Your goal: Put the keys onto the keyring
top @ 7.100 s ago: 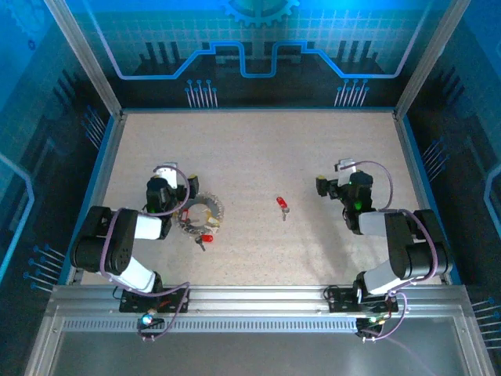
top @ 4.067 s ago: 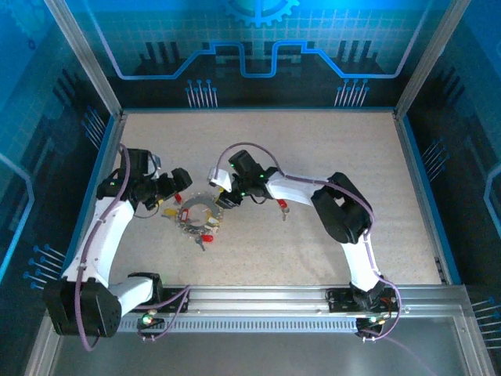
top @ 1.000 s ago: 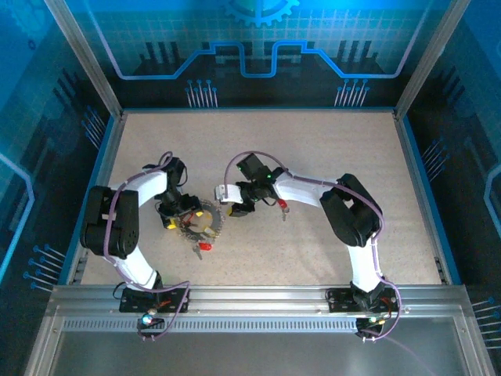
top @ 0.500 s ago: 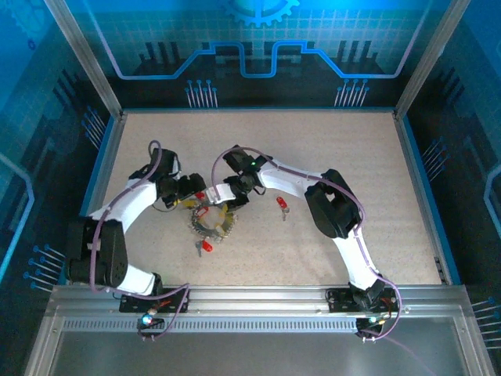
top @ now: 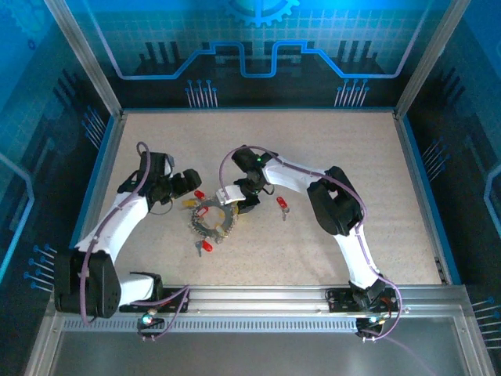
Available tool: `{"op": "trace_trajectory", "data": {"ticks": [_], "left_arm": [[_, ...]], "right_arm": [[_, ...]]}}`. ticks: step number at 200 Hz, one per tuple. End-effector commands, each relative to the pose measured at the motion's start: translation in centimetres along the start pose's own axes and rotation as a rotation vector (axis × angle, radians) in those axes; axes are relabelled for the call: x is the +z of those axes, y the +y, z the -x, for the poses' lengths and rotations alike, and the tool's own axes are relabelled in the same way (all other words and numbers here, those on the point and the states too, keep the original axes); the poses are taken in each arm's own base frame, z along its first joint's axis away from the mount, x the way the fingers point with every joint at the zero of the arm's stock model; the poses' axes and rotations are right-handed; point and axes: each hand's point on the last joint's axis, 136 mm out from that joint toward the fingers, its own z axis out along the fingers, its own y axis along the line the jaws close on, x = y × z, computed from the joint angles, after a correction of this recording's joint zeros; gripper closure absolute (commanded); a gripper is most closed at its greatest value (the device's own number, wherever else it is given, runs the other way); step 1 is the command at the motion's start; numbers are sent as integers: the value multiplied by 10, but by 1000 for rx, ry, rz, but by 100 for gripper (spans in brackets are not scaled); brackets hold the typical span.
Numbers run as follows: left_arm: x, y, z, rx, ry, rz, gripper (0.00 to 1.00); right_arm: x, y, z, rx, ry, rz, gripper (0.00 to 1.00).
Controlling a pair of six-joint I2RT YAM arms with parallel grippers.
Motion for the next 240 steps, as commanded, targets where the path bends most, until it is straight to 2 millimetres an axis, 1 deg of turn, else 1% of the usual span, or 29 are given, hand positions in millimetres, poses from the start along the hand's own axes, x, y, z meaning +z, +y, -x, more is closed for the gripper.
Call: {"op": "trace_trajectory", "data": {"ticks": [1, 18, 60, 91, 101, 108, 116, 123, 134, 152, 169, 184, 209, 228, 240], "left_arm": [[-9, 7, 3, 0, -53, 26, 11], [-13, 14, 2, -7, -78, 49, 11], [-26, 7, 4, 37, -189, -32, 13], [-33, 0, 3, 80, -267, -111, 19], [-36, -7, 1, 122, -278, -155, 19], [-39, -15, -2, 170, -287, -200, 19], [-44, -27, -5, 250, -305, -267, 19], [-50, -38, -8, 332, -326, -333, 19], [-59, -52, -13, 430, -375, -408, 19], [-72, -69, -22, 583, -453, -498, 21], [-81, -81, -31, 696, -480, -546, 27], [-84, -88, -37, 747, -453, -569, 38], [-83, -102, -54, 873, -403, -629, 50], [-81, -111, -57, 938, -447, -650, 54], [-80, -116, -61, 981, -483, -691, 57]], "right_arm": [[13, 13, 0, 19, -30, 59, 69], [14, 15, 2, 14, -37, 64, 76], [21, 21, 3, 8, -31, 87, 78], [22, 24, 3, 12, -31, 92, 89], [20, 24, 4, 8, -38, 84, 95], [18, 23, 5, 8, -45, 70, 97], [13, 22, 7, 12, -62, 55, 100], [7, 20, 9, 23, -81, 38, 100], [-3, 16, 15, 43, -120, 2, 100], [-24, 12, 33, 54, -218, -59, 100], [-42, 13, 48, 54, -293, -107, 100], [-59, 15, 60, 57, -351, -139, 100], [-86, 16, 74, 84, -450, -191, 100], [-108, 16, 85, 125, -555, -208, 100], [-117, 17, 88, 138, -597, -219, 100]]}}
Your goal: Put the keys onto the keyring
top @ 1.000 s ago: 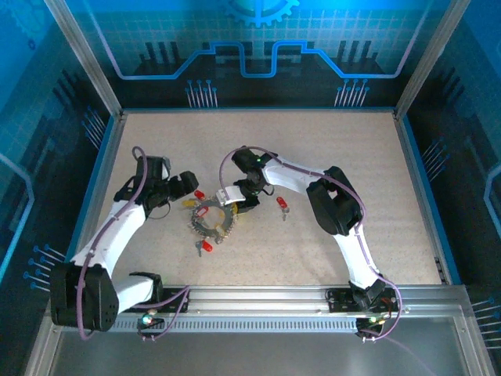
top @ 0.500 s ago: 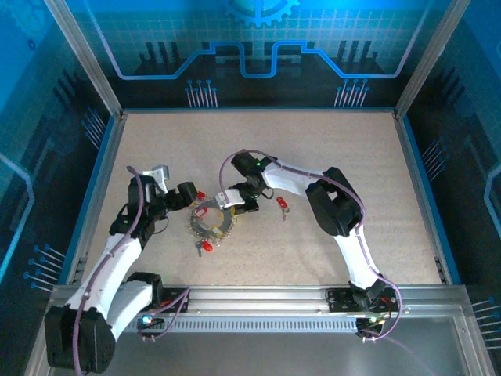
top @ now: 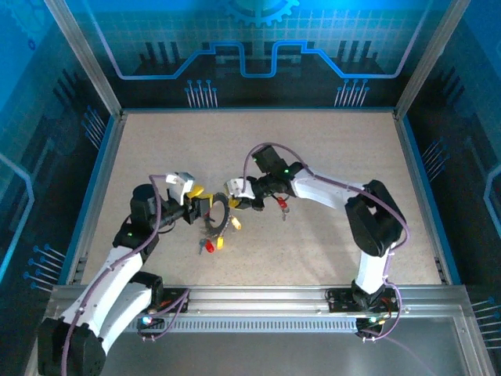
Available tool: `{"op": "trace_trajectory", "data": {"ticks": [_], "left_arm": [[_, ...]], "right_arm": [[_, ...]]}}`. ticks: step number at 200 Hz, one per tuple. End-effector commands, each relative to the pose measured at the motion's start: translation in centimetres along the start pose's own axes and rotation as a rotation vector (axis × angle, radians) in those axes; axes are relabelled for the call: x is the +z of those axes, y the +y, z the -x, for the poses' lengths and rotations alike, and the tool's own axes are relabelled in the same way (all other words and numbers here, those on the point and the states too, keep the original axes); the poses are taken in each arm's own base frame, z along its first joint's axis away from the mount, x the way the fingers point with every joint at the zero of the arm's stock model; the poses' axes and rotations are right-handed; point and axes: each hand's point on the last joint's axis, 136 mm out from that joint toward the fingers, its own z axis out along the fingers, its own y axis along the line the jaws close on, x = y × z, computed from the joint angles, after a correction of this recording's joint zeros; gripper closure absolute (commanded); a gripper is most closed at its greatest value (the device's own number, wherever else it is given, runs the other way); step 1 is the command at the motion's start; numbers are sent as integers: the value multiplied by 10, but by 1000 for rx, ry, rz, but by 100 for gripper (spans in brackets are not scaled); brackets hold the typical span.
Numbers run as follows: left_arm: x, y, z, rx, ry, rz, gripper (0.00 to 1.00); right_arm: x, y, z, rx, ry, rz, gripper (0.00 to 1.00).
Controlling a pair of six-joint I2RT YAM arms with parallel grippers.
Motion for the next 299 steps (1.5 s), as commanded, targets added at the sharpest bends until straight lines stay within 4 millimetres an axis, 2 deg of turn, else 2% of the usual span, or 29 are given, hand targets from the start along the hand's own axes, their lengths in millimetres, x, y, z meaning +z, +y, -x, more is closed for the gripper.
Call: {"op": "trace_trajectory", "data": {"ticks": [1, 35, 66, 90, 109, 148, 180, 231, 299], "left_arm": [[4, -20, 16, 189, -96, -97, 57], [10, -38, 10, 299, -131, -210, 65], [16, -58, -1, 390, -163, -297, 65], [22, -66, -16, 429, -145, -325, 65], [25, -67, -26, 442, -134, -333, 65], [27, -69, -31, 477, -133, -337, 66], [29, -62, -28, 486, -135, -287, 68], [32, -52, -27, 483, -132, -226, 65], [40, -59, -30, 455, -138, -283, 68]], "right_arm": [[-21, -7, 32, 54, -176, -26, 100], [-37, -7, 38, 101, -239, -52, 100], [-43, -4, 40, 115, -266, -57, 100], [-46, -1, 44, 115, -287, -47, 100], [-48, 0, 47, 114, -296, -45, 100], [-50, 11, 47, 104, -291, -6, 100], [-49, 16, 47, 94, -275, 1, 100], [-45, 23, 48, 72, -250, 32, 100], [-41, 18, 55, 53, -260, 17, 100]]}}
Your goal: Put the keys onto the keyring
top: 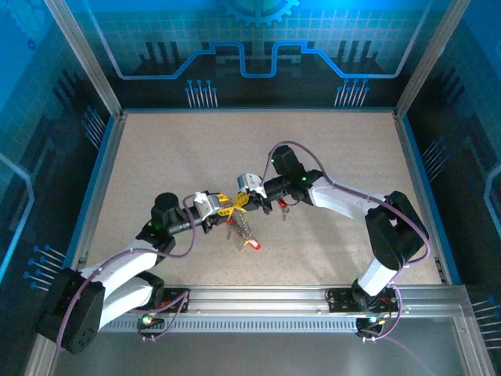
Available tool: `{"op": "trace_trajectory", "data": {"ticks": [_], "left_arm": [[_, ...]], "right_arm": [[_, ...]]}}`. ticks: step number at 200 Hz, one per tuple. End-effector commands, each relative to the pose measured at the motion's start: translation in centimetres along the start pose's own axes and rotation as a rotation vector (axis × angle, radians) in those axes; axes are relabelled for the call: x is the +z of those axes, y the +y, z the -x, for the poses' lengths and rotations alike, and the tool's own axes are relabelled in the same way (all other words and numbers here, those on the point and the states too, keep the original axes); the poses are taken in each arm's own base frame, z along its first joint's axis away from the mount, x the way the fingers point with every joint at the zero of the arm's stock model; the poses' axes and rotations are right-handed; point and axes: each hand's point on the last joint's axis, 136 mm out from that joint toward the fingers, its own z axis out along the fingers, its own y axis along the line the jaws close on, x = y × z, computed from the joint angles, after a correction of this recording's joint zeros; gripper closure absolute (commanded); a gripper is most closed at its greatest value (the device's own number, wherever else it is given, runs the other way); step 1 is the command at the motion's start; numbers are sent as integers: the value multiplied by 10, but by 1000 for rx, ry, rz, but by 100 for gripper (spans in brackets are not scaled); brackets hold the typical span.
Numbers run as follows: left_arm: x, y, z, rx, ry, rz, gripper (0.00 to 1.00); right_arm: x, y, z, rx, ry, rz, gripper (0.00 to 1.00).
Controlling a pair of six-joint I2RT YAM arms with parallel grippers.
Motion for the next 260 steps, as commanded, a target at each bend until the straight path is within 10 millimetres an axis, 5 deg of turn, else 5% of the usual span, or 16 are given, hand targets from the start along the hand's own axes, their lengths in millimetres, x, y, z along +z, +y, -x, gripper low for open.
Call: {"op": "trace_trajectory", "data": {"ticks": [1, 54, 88, 105, 120, 144, 204, 260], "left_arm": [[2, -5, 6, 16, -39, -25, 68], [3, -7, 7, 22, -43, -30, 76], [5, -9, 5, 51, -46, -33, 100], [3, -9, 9, 48, -68, -24, 100], [2, -11, 10, 58, -82, -29, 100], [1, -13, 14, 64, -96, -34, 100], [0, -16, 16, 86, -103, -54, 100], [0, -22, 17, 98, -108, -88, 100]], "right_arm": [[-3, -3, 25, -61, -48, -3, 100], [1, 0, 26, -60, -47, 14, 100], [4, -3, 24, -48, -47, 6, 100], [4, -2, 24, -44, -40, 11, 100], [1, -1, 21, -52, -19, 1, 82], [-9, 1, 19, -59, -9, -29, 73], [-26, 3, 7, -78, 41, -120, 60], [-28, 2, -8, -95, 124, -237, 60]]}}
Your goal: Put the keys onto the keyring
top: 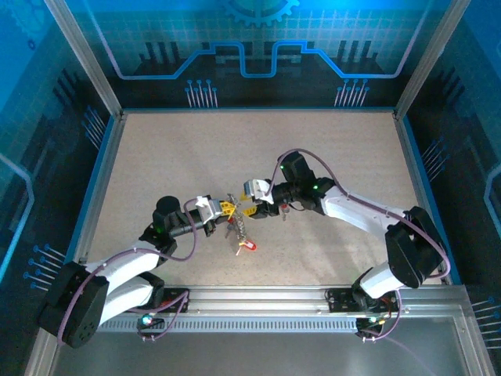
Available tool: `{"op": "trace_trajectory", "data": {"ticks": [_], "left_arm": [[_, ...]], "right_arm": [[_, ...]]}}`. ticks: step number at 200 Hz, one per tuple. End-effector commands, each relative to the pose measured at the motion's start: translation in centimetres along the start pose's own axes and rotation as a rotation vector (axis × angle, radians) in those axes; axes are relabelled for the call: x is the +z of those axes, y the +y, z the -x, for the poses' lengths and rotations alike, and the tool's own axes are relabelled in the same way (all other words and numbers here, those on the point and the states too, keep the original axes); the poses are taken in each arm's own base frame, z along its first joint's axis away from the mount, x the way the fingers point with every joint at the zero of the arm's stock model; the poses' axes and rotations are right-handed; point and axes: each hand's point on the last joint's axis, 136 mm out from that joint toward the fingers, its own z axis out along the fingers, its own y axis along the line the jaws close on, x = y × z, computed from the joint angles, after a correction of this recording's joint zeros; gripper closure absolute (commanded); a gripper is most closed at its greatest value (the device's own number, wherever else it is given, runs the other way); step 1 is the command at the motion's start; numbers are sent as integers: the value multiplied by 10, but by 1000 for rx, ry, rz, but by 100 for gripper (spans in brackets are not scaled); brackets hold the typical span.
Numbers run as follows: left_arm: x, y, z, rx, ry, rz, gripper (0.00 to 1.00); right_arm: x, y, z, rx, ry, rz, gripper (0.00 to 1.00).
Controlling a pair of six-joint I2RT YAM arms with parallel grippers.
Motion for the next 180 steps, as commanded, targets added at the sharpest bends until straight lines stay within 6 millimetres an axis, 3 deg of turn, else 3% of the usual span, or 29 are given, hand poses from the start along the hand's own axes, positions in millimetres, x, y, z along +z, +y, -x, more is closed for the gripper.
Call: {"op": "trace_trajectory", "data": {"ticks": [1, 16, 33, 51, 68, 85, 110, 131, 154, 180], "left_arm": [[-1, -8, 16, 79, -60, -40, 100], [1, -6, 10, 73, -27, -34, 100], [2, -8, 2, 89, 8, -46, 100], [3, -11, -10, 122, 54, -58, 100], [4, -12, -15, 129, 81, -67, 100], [6, -16, -22, 135, 97, -86, 100], [9, -16, -24, 120, 94, -99, 100], [12, -19, -23, 92, 92, -128, 100], [14, -14, -20, 66, 92, -107, 100], [14, -13, -19, 53, 88, -102, 100]], "right_arm": [[-7, -10, -4, -10, 37, -109, 60], [-17, -38, -12, 60, 85, -304, 61], [-35, -58, -45, 245, 164, -533, 59], [-74, -76, -86, 586, 241, -836, 55], [-99, -62, -129, 1039, 282, -940, 52], [-94, -34, -164, 1348, 349, -841, 54], [-83, -13, -185, 1387, 412, -713, 58], [-80, -15, -193, 1406, 475, -650, 59], [-78, -31, -190, 1416, 524, -662, 66], [-70, -37, -199, 1466, 666, -763, 62]]}}
